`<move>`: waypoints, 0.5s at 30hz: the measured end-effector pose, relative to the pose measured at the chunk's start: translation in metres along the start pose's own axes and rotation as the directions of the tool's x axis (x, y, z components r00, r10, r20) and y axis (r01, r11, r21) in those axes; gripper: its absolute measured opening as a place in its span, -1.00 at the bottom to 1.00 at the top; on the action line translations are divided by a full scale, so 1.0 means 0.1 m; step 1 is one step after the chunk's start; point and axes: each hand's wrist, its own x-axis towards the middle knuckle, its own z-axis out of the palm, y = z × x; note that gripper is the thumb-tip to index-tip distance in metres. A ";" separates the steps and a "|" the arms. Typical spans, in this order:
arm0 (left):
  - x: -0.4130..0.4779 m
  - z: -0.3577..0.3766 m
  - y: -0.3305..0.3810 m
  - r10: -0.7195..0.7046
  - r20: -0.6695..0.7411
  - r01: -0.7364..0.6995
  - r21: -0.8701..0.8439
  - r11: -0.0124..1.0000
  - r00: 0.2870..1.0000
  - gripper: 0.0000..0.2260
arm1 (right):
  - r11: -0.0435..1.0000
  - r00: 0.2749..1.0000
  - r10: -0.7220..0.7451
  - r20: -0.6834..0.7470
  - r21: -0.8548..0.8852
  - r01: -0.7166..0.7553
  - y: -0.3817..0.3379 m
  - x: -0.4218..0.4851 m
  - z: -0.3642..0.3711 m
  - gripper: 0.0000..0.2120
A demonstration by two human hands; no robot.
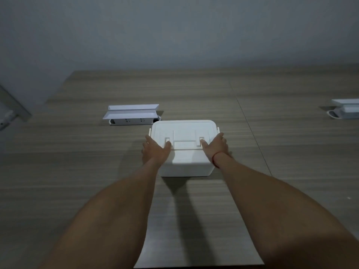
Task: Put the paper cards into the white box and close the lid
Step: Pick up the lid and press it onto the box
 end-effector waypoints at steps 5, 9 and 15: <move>-0.07 0.02 -0.11 0.113 -0.003 -0.113 0.043 0.993 0.994 -0.11 | 0.993 0.992 -0.099 -0.080 -0.076 0.093 0.08 -0.05 0.11 -0.20; 0.07 0.03 -0.07 0.103 -0.004 -0.103 0.031 0.994 0.995 -0.10 | 0.993 0.991 -0.104 -0.084 -0.066 0.099 -0.02 0.11 0.15 -0.24; 0.43 0.03 0.11 0.079 0.028 -0.080 0.044 0.996 0.996 -0.08 | 0.991 0.989 -0.121 -0.081 -0.059 0.117 -0.26 0.47 0.22 -0.28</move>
